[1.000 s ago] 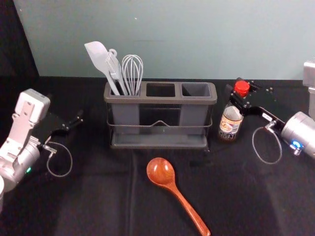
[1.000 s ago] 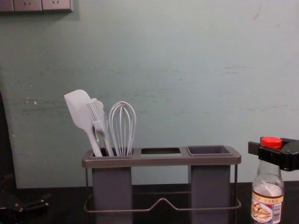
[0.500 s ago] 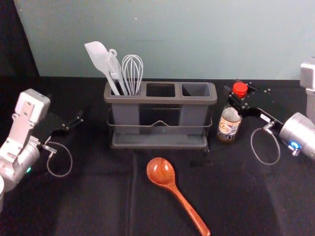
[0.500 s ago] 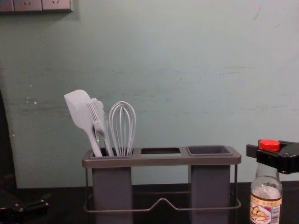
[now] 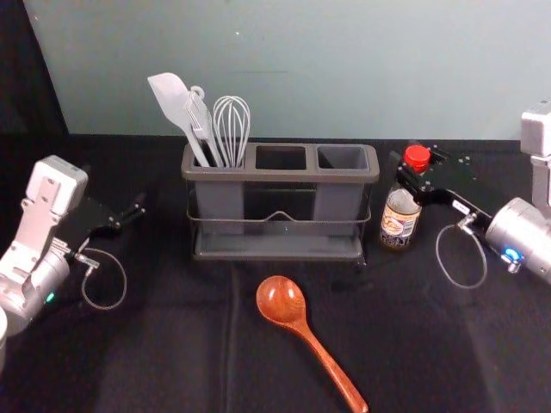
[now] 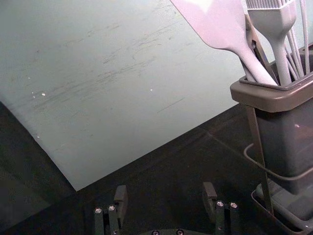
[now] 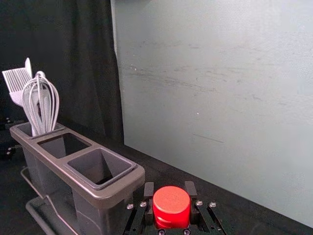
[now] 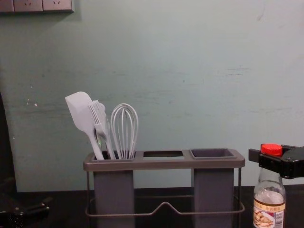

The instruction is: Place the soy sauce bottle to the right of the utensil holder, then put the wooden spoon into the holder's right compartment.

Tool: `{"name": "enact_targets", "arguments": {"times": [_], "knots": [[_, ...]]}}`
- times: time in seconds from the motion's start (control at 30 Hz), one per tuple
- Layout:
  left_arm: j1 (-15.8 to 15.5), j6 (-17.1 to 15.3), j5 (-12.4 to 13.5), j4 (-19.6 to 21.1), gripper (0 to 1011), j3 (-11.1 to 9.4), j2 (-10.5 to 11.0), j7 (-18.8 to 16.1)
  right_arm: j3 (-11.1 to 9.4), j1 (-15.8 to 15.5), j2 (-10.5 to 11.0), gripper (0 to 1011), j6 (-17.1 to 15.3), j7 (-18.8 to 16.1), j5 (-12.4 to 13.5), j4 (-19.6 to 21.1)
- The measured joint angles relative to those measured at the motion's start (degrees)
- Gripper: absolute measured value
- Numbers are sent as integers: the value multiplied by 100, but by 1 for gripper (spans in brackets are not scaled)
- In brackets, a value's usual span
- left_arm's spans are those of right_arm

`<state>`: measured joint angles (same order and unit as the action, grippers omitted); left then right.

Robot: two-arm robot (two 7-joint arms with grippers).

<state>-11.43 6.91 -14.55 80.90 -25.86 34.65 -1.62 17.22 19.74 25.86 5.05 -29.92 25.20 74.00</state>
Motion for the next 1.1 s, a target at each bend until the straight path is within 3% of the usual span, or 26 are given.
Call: {"name": "enact_targets", "arguments": {"times": [0.9,1.1], "knots": [[0,0,0,0,1005,0,0,0,-15,5,-28,383,-5,-72,78,-41],[0,0,0,0,1005,0,0,0,-15,4,-26,562,-9,-71,76,-41]]}}
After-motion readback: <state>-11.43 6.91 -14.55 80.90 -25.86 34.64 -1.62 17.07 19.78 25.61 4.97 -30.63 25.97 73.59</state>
